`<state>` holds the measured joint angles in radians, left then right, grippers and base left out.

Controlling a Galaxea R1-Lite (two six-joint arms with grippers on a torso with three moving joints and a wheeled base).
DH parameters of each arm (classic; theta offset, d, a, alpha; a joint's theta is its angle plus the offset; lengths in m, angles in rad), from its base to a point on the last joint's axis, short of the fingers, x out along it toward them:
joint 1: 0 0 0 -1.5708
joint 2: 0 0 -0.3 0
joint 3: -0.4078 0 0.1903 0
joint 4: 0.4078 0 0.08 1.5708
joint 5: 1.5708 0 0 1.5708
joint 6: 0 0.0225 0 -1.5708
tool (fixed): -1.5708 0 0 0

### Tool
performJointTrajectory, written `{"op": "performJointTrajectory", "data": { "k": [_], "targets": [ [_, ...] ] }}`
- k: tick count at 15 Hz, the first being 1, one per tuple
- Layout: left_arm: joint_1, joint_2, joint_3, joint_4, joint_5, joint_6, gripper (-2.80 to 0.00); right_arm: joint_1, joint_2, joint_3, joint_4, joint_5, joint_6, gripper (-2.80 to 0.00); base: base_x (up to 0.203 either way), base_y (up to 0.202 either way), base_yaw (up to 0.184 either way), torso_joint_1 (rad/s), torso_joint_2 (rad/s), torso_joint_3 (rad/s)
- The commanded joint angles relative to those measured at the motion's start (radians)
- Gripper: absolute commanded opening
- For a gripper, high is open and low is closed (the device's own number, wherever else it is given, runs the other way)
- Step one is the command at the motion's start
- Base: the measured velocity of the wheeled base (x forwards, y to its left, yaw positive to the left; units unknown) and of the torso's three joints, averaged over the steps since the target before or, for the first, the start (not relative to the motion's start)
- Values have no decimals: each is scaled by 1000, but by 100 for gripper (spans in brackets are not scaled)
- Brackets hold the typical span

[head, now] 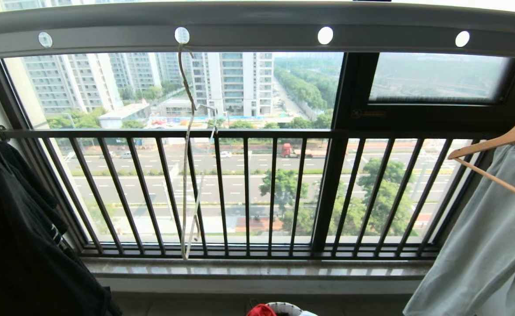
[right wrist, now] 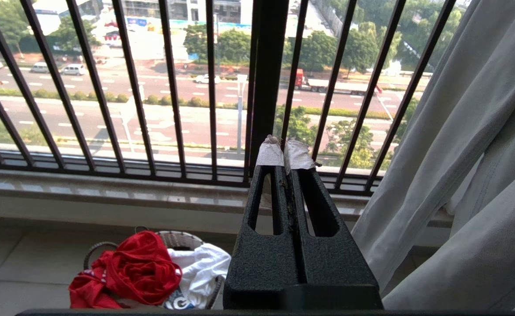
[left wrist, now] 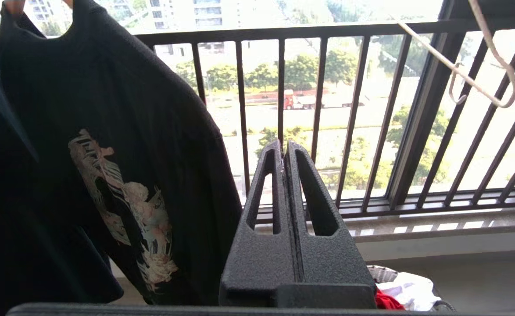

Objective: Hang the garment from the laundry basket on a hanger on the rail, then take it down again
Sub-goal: Pick up the clothes rack on the clothesline

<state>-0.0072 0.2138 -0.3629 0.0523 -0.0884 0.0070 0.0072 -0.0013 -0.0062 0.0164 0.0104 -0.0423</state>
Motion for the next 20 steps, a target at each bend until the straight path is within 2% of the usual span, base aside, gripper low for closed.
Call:
{"op": "performJointTrajectory", "data": {
  "k": [1, 6, 8, 11, 15, 18, 20],
  "targets": [
    [0, 184, -136, 17, -53, 1, -280, 0, 1, 0, -1, 0, -1, -280, 0, 0, 0, 0, 0, 0],
    [-1, 393, -459, 268, -271, 2, -280, 0, 1, 0, 0, 0, -1, -280, 0, 0, 0, 0, 0, 0],
    [-5, 475, -555, 323, -313, 2, -280, 0, 1, 0, 0, 0, -1, -280, 0, 0, 0, 0, 0, 0],
    [-75, 609, -722, 407, -321, 2, -280, 0, 1, 0, 0, 0, -1, -280, 0, 0, 0, 0, 0, 0],
    [-217, 778, -959, 613, -319, -3, -280, 0, 1, 0, 0, 0, -1, -280, 0, 0, 0, 0, 0, 0],
    [-303, 885, -1022, 657, -302, -19, -280, 0, 1, 0, 0, 0, -1, -280, 0, 0, 0, 0, 0, 0],
    [-395, 949, -1063, 655, -237, -70, -280, 0, 1, 0, 0, 0, -1, -280, 0, 0, 0, 0, 0, 0]
  ]
}}
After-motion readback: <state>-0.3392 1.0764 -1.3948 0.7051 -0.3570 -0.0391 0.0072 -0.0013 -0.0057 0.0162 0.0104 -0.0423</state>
